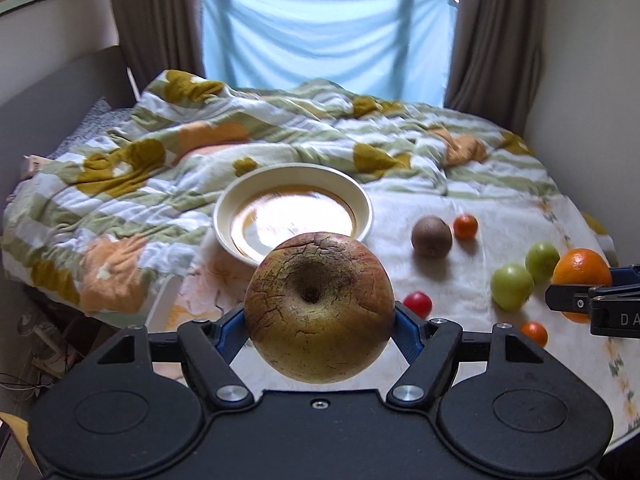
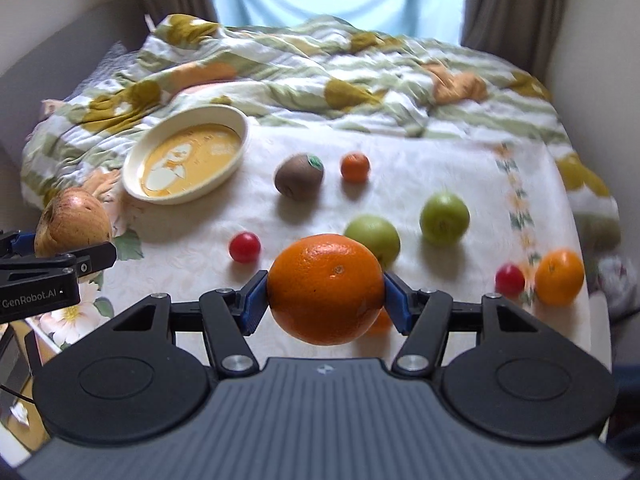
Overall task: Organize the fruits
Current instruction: 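Carry the apple with the left tool while the right tool carries the orange to the white bowl, then lower the apple into the bowl with the left tool while the right tool releases the orange there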
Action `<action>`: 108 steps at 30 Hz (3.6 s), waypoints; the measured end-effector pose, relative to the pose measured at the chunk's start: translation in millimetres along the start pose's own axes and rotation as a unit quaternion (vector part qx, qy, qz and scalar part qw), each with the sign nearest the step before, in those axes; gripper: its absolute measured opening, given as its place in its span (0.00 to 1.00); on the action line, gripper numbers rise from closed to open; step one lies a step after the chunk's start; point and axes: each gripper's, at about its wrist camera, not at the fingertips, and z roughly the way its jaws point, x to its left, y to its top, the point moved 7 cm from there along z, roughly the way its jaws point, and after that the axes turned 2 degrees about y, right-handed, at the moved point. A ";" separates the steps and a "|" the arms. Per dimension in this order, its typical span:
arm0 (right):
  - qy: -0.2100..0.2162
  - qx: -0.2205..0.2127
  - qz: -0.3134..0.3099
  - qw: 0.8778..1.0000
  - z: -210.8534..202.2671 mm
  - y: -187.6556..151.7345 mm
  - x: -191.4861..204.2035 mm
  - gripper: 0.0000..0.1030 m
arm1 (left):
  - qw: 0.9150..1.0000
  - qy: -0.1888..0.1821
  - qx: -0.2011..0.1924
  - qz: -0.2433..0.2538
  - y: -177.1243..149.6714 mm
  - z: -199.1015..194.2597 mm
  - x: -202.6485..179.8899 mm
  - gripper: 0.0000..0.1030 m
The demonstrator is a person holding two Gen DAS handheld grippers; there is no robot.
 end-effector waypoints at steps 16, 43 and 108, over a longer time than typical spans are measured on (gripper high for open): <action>0.099 -0.017 -0.133 0.986 44.3 137.7 39.4 0.73 | 0.999 0.031 0.013 -0.006 95.1 58.8 27.0 0.75; 0.128 0.047 -0.137 0.981 225.3 219.9 84.9 0.73 | 0.991 0.013 0.109 0.076 107.5 249.0 36.7 0.75; 0.114 -0.027 -0.199 0.973 123.3 172.2 105.9 1.00 | 0.998 0.024 0.017 0.052 82.7 76.3 38.7 0.98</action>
